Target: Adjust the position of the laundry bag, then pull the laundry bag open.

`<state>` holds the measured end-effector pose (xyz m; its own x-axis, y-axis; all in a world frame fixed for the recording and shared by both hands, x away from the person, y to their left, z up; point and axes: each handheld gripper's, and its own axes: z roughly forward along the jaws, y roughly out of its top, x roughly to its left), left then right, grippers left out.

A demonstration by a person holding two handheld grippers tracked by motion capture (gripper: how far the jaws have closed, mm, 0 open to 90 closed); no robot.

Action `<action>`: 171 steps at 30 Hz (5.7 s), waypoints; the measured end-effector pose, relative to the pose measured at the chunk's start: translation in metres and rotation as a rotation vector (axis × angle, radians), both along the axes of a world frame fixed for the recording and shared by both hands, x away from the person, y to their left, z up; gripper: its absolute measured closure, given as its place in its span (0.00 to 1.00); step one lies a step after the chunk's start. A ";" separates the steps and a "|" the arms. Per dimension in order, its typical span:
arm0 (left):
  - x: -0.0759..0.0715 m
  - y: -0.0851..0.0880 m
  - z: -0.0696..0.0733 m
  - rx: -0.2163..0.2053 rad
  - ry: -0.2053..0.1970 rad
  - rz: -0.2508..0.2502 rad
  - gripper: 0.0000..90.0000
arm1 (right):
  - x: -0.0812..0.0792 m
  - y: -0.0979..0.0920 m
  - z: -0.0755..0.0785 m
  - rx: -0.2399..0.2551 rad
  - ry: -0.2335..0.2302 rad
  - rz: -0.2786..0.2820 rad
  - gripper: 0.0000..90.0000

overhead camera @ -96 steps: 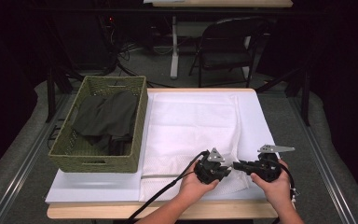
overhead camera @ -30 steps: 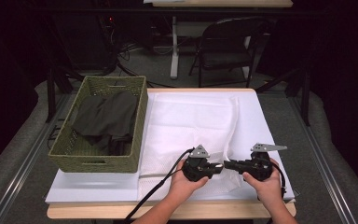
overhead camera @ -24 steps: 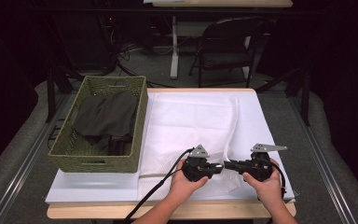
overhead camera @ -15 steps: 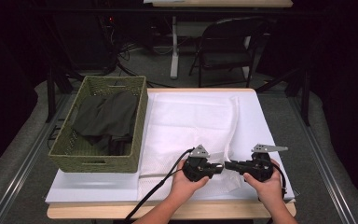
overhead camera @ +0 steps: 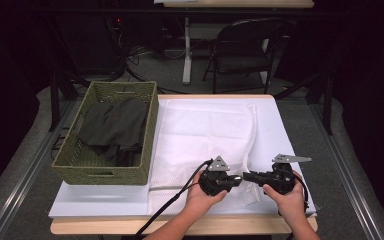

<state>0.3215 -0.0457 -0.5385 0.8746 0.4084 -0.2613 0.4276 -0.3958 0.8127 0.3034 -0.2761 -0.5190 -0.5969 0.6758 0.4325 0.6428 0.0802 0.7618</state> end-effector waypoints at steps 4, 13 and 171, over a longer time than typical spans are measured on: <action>-0.001 -0.001 0.001 0.008 -0.009 0.002 0.92 | -0.001 -0.003 0.001 -0.001 0.004 -0.003 0.95; -0.001 -0.004 -0.001 0.013 -0.011 0.009 0.92 | -0.002 -0.007 0.001 -0.006 0.003 -0.015 0.96; -0.026 0.209 0.001 0.193 0.084 0.398 0.97 | 0.000 -0.048 -0.008 -0.095 0.011 -0.164 0.97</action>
<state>0.2954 0.1629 -0.5375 0.6184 0.7570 -0.2108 0.6387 -0.3279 0.6961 0.3039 -0.3242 -0.5275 -0.4713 0.8015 0.3681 0.6614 0.0451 0.7486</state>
